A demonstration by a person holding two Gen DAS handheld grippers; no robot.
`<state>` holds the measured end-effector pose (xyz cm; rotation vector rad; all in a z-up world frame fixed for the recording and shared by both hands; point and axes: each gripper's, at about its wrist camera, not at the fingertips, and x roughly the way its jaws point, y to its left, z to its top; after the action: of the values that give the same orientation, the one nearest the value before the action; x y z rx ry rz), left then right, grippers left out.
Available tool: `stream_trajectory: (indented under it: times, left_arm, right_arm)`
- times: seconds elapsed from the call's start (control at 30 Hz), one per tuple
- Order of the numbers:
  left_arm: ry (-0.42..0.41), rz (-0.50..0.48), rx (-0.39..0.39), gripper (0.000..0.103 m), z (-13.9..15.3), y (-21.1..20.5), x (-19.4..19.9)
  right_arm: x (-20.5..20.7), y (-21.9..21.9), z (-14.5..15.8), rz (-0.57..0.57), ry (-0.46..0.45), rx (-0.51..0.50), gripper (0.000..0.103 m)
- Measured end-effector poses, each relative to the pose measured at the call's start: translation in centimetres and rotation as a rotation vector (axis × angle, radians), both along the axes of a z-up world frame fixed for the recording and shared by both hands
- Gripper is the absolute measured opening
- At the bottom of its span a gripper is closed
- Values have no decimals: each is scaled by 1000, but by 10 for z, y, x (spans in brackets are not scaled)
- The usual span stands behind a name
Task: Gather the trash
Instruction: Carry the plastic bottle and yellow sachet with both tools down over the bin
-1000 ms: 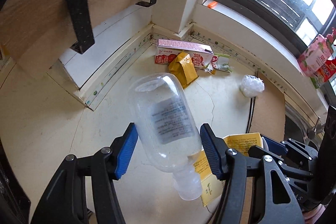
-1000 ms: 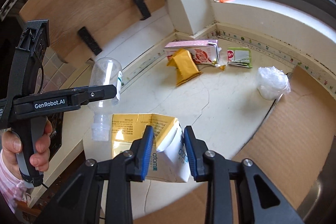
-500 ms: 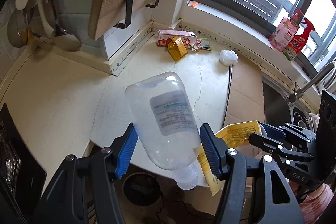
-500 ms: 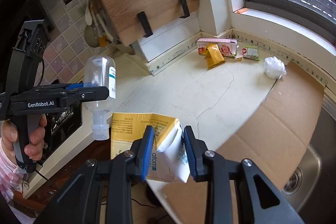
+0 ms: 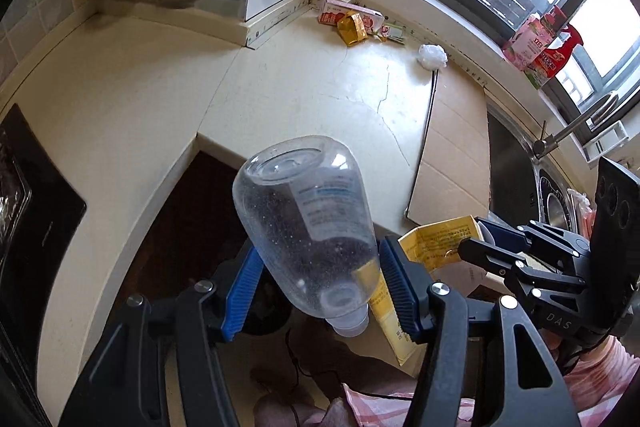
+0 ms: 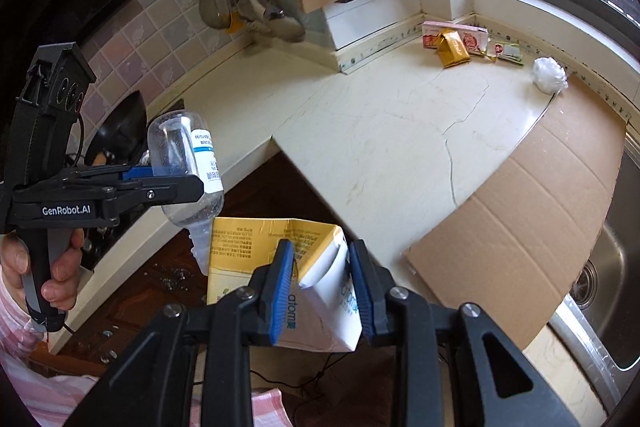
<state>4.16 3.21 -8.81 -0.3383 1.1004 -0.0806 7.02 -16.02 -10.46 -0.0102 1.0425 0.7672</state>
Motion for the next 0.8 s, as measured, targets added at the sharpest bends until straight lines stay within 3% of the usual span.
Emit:
stream_trajectory:
  times: [0.1, 0.3, 0.43, 0.6, 0.8]
  left_arm:
    - [9, -1, 5, 58, -15, 4, -19]
    - [60, -15, 77, 58, -69, 7, -42]
    - [119, -45, 101, 58, -131, 5, -47]
    - [219, -73, 95, 58, -219, 5, -43]
    - [307, -106, 44, 58, -316, 6, -34]
  right_arm:
    - [-12, 12, -9, 10, -1, -30, 29]
    - [-39, 52, -54, 32, -67, -207, 29]
    - [-49, 71, -111, 43, -38, -302, 29]
    - [-54, 89, -207, 30, -6, -459, 29]
    - [-49, 103, -299, 14, 76, -510, 29]
